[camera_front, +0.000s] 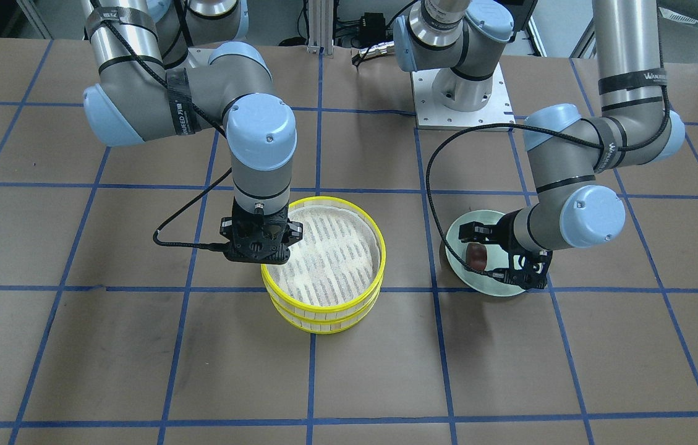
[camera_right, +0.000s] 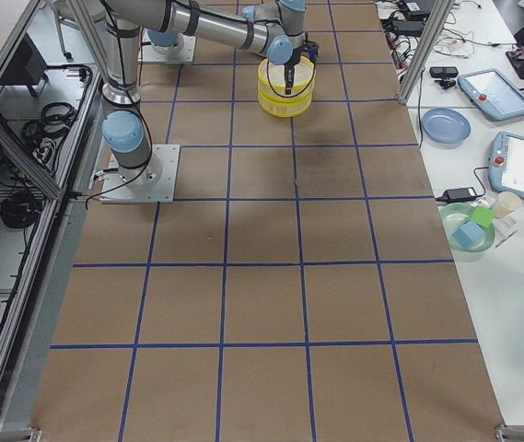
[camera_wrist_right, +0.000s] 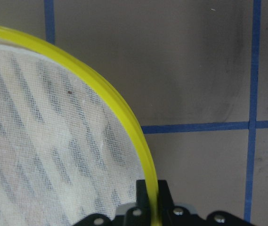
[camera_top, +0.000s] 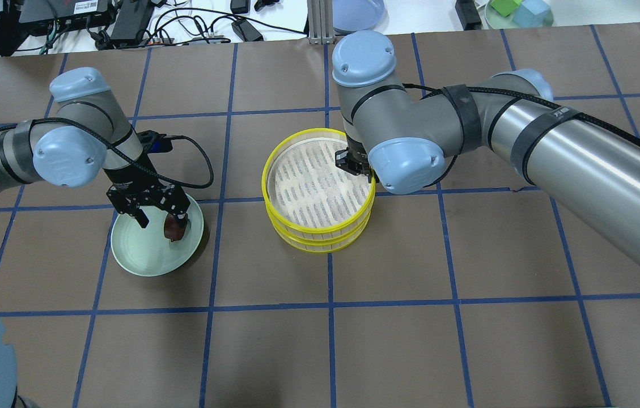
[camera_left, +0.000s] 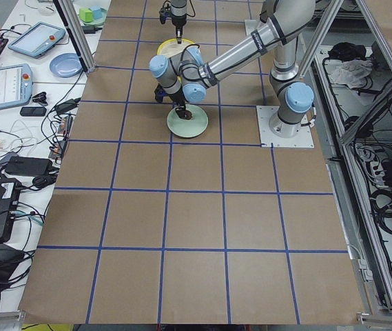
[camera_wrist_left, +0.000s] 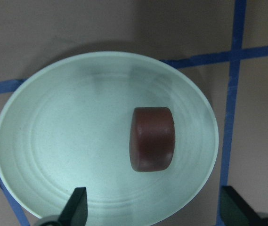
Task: Place buns in different layers of steamer
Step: 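Grasp the brown bun on the plate with the left gripper and lift it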
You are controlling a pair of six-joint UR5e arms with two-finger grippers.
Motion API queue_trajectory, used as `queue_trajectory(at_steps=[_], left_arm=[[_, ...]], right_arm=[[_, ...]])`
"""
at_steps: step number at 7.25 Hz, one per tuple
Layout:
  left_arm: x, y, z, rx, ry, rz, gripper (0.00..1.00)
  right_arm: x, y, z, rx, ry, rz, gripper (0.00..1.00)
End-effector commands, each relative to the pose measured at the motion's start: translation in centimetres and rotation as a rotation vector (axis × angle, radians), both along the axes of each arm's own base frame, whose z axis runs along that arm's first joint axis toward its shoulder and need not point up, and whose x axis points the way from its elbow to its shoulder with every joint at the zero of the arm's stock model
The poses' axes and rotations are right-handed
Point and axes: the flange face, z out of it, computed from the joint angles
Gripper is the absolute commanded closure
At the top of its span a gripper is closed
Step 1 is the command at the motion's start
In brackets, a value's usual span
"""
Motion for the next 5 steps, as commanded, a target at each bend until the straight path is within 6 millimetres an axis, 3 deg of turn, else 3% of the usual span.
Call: queue_trajectory(at_steps=[1,2,3,5], left_arm=[[0.1,-0.3,-1.6,0.023,0.006,0.002,0.23],[0.1,-0.5,-2.2,0.032,0.004,0.002,0.52],[0.1,-0.7,-2.4,0.038,0.008,0.005,1.00],[0.7,-2.4,0.7,-0.014,-0.032,0.036,1.00]], right_arm=[[-0.1,0.2,-0.7,0.014,0.007,0.003,1.00],[0.0,0.3,-0.7,0.014,-0.001,-0.002,1.00],[0.2,0.3,-0.8,0.019,-0.001,-0.002,1.00],[0.6,0.6,-1.2,0.024,0.007,0.010,1.00]])
